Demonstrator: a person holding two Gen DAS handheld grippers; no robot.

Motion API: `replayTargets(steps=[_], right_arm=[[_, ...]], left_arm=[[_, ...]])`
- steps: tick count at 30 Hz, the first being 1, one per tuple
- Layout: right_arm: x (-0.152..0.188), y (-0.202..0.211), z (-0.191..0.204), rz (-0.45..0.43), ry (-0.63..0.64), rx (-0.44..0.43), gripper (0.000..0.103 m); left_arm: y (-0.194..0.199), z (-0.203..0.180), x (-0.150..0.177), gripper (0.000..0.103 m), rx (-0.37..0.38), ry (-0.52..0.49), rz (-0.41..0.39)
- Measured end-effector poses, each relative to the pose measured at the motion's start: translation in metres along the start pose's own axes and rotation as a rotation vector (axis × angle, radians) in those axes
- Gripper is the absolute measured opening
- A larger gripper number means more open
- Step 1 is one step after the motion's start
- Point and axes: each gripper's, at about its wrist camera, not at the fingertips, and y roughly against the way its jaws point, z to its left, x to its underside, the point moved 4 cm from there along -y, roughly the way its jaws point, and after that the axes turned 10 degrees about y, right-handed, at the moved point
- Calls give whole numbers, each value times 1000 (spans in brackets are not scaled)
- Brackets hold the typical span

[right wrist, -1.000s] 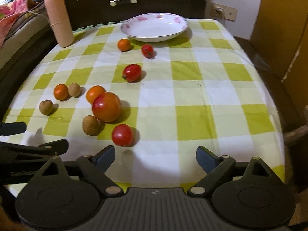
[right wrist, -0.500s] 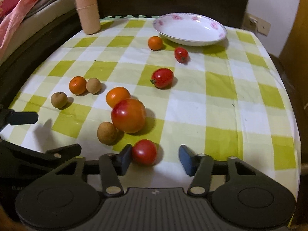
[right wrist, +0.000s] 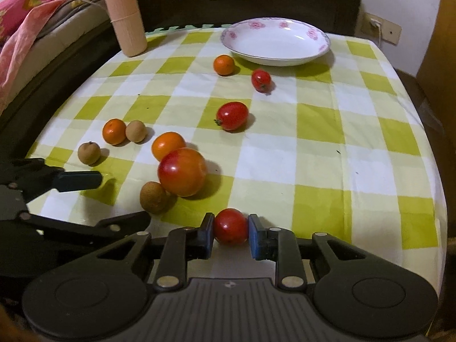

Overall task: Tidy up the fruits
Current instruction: 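Grasp a red cherry tomato with the right gripper while the left grasps a brown fruit, then carry the cherry tomato and brown fruit in both grippers over the white bowl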

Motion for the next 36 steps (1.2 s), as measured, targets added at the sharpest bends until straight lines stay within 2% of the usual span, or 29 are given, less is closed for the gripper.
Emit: replayTargets(steps=[5, 13, 16, 21, 24, 29, 36], right_arm=[[3, 1, -9, 1, -49, -17, 24], [6, 3, -18, -3, -99, -50, 25], [8, 5, -21, -4, -108, -55, 24], [11, 8, -24, 4, -123, -34, 24], [10, 10, -24, 5, -127, -19, 24], [4, 13, -19, -11, -110, -1, 24], [-9, 11, -10, -18, -85, 7, 24]], left_arm=[[-11, -12, -4, 66, 14, -38, 3], [-16, -15, -9, 62, 40, -13, 1], [-15, -14, -10, 57, 39, 0, 3], [-13, -15, -11, 37, 47, 6, 10], [-11, -15, -7, 32, 62, 10, 10], [-7, -11, -4, 31, 70, 17, 9], [-1, 1, -11, 31, 96, 80, -1]])
